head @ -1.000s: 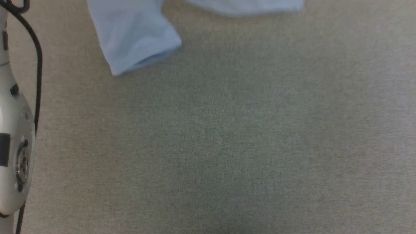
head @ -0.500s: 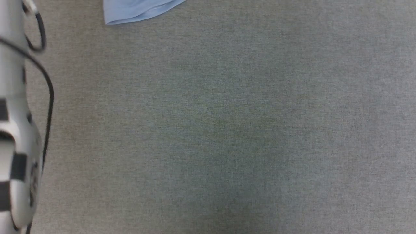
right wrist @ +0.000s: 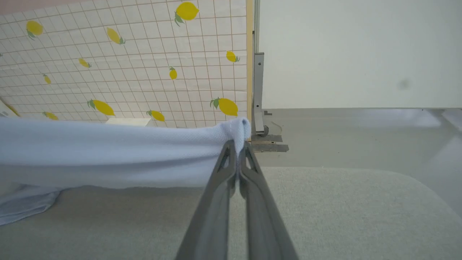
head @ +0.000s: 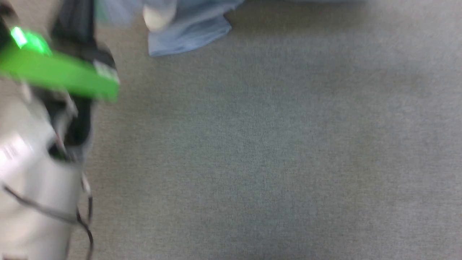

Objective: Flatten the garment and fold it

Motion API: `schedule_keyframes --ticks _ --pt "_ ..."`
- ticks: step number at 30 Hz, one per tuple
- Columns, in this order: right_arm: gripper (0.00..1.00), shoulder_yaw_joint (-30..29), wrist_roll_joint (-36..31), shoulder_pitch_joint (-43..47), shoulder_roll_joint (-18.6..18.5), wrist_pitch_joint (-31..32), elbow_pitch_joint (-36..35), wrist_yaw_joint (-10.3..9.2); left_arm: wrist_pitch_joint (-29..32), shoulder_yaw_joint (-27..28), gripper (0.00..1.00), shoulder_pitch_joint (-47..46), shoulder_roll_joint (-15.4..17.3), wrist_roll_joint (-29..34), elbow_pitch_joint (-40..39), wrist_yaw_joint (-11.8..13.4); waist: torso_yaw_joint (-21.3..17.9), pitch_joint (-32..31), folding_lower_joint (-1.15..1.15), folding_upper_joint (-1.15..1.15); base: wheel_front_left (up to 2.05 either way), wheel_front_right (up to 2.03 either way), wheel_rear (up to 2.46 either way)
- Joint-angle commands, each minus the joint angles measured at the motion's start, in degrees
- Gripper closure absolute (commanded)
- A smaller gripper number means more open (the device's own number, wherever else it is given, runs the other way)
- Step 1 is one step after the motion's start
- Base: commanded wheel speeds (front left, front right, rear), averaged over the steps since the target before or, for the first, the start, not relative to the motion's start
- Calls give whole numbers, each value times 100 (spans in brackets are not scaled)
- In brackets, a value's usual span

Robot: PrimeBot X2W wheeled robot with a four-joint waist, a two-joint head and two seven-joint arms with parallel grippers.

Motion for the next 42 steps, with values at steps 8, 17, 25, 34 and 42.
schedule_keyframes --ticks 8,17,25,34,42 --pt "100 -742 390 2523 733 671 -1357 -23 9 -84 100 2510 99 -131 -762 433 51 -949 0 0 0 0 0" --pt "100 -572 827 4305 993 1388 -1843 -23 309 -250 100 4065 111 -508 -685 603 55 -1466 0 0 0 0 0" --pt "100 -395 1163 5610 847 2033 -2025 -23 974 -459 100 5099 193 -1028 -593 729 135 -1962 0 0 0 0 0" --pt "100 -764 1253 6518 1091 2767 -2427 -23 1301 -342 100 5862 381 -1399 -1033 913 238 -2471 0 0 0 0 0" --pt "100 -1018 1278 6953 1373 3254 -2881 -23 1503 -274 100 6461 554 -1552 -1619 1112 291 -2809 0 0 0 0 0"
